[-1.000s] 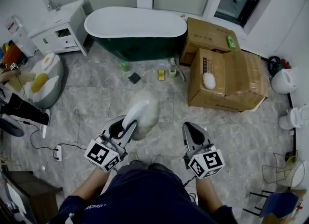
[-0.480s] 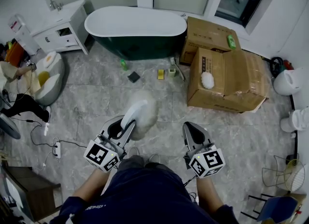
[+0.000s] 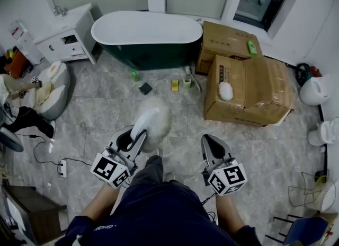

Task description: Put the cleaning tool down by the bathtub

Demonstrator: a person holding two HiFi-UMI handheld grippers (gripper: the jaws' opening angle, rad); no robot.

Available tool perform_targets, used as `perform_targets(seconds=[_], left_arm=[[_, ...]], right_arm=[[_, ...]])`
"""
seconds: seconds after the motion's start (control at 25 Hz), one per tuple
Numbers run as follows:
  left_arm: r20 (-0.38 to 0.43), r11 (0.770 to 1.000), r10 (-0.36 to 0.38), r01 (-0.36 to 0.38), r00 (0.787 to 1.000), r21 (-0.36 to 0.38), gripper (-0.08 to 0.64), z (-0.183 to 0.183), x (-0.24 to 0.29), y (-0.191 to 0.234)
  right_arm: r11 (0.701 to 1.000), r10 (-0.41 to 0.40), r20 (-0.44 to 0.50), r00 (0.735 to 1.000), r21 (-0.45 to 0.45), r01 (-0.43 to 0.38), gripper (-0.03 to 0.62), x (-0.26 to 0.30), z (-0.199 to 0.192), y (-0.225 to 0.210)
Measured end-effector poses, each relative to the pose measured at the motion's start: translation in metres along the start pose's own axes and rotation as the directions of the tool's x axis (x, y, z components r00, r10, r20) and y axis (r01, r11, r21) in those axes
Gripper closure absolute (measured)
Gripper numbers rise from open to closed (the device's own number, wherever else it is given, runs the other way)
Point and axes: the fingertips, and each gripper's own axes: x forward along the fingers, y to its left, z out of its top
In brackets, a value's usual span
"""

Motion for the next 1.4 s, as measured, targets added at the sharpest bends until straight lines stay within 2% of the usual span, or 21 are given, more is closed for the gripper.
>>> perform_targets(seconds=[0.52, 0.88, 1.4], left_arm=[[0.001, 1.0, 0.001, 0.0, 1.0, -0.008, 0.451, -0.002, 0.031, 0.032], [-0.02, 0.999, 0.001, -0.002, 1.0, -0.033, 0.451, -0.009, 0.057, 0.082], [-0.039, 0.998, -0.028, 0.026, 0.999, -0.053, 0.452, -0.005, 0.116, 0.174]], right_arm=[[1.0, -0.011, -0.022, 1.0, -0.004, 0.011, 0.588, 0.038, 0.004, -0.021], [1.0, 0.008, -0.05, 0.999, 0.001, -0.008, 0.588, 0.097, 0.004, -0.024], [1.0, -0.014, -0.084, 0.996, 0.017, 0.016, 0.589, 0.197, 0.016, -0.043]])
